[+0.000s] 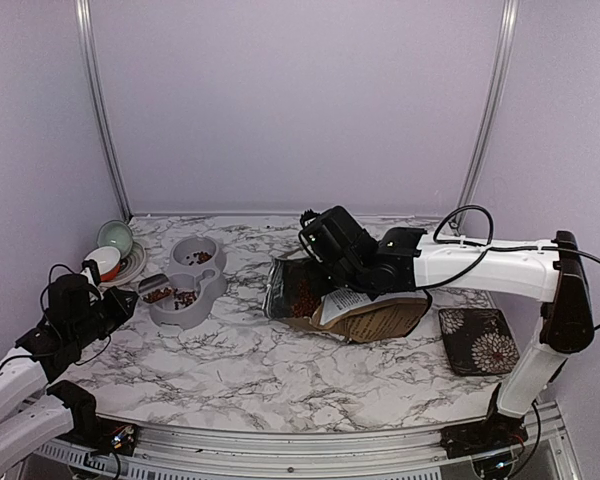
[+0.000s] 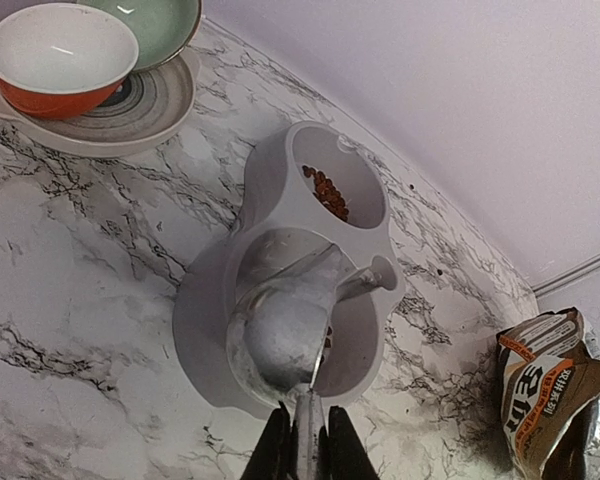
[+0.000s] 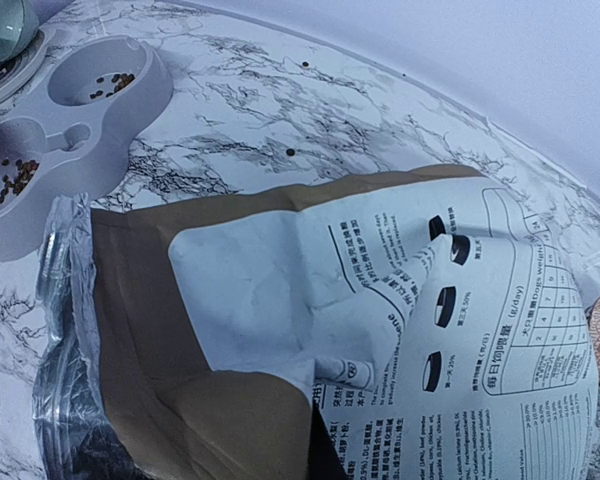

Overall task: Serve the pet food
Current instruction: Place the pet food in the pet food bowl.

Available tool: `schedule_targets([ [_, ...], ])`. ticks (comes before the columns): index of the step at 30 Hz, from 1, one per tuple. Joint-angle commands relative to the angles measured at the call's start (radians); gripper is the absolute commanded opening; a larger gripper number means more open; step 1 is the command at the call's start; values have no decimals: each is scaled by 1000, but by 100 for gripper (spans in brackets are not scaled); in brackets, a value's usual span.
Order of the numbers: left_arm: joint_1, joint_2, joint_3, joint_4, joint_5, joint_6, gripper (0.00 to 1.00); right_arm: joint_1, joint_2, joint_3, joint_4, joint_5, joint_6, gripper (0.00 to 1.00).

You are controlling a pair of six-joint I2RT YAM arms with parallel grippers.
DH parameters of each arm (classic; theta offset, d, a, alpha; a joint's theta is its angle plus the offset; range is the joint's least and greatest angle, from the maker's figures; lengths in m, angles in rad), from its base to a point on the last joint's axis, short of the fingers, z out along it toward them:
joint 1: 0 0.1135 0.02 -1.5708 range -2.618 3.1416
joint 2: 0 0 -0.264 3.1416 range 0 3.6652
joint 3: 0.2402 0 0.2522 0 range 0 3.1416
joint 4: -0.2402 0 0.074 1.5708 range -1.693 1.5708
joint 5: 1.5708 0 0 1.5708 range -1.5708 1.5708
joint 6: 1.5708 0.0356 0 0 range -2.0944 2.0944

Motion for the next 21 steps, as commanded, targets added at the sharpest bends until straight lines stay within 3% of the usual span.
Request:
schedule_targets([
  [1, 3, 0, 31, -19, -14, 22, 0, -14, -29, 9, 59, 43, 5, 0],
  [17, -29, 18, 61, -54, -51, 32, 0, -27, -111, -86, 133, 21, 20, 0],
  [21, -37, 21, 60, -59, -60, 32, 0, -61, -150, -127, 162, -57, 31, 0],
])
